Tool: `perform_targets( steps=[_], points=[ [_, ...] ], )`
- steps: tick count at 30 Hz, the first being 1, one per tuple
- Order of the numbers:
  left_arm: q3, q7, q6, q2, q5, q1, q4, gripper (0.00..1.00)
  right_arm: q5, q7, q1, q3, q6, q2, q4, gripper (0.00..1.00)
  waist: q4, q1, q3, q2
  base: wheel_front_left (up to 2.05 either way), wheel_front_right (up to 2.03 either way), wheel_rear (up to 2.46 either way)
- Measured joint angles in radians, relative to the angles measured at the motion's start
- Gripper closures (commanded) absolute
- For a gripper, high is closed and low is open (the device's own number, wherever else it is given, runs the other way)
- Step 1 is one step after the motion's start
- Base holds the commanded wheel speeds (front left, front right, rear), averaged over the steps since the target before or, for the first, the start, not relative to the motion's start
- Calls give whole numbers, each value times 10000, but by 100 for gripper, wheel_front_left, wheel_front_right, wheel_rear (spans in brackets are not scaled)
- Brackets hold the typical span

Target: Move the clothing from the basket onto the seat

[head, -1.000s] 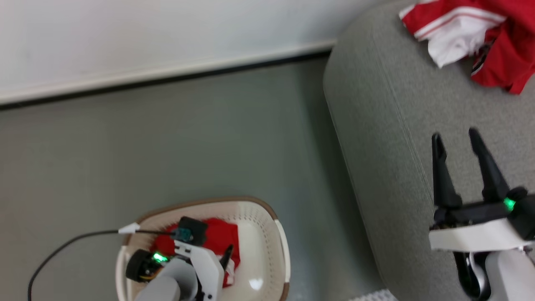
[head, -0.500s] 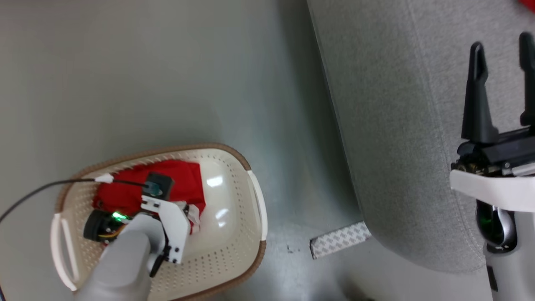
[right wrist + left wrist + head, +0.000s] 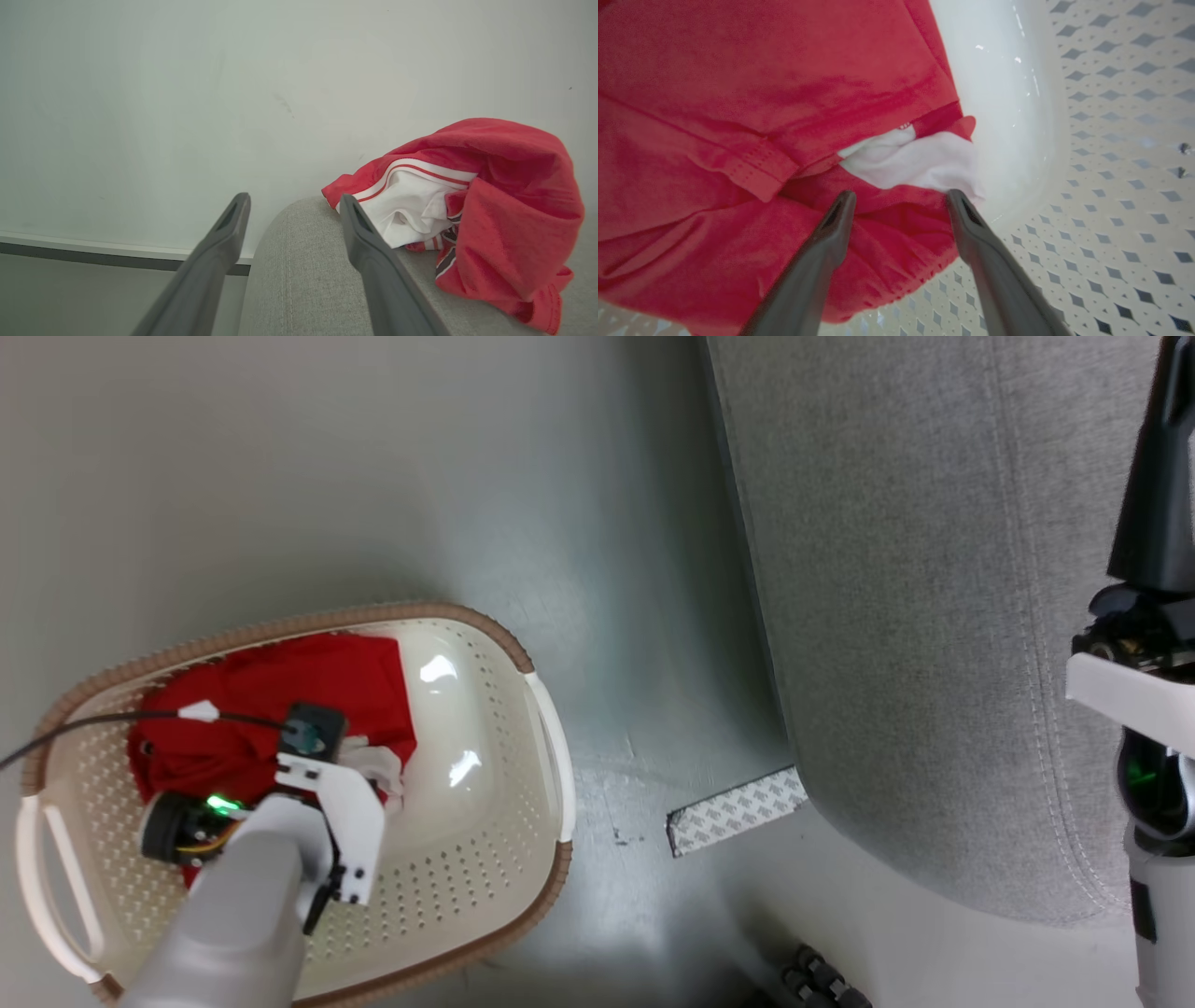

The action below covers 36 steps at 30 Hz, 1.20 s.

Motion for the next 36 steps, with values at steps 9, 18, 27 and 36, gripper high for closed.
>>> perform_targets(
  steps=[9, 18, 27, 36],
  points=[
    [-63, -94, 224, 370, 0, -456, 113, 0, 184, -2, -145, -98, 0, 44, -387, 0, -221, 0, 763, 0, 0, 0, 0],
    [-213, -268, 359, 600, 2, -655, 40, 0, 324, -2, -229, -203, 0, 82, -477, 0, -435, -12, 1195, 2, 0, 0, 0],
    [-410, -449, 477, 688, 10, -696, -52, 0, 437, -2, -318, -203, 0, 98, -451, 0, -644, -15, 1513, -10, 3, 3, 3],
    [-458, -961, 23, 583, -155, -1379, -144, 100, 171, 2, -359, -267, 4, 128, -443, 0, -369, 14, 1595, 8, 5, 5, 5]
  ],
)
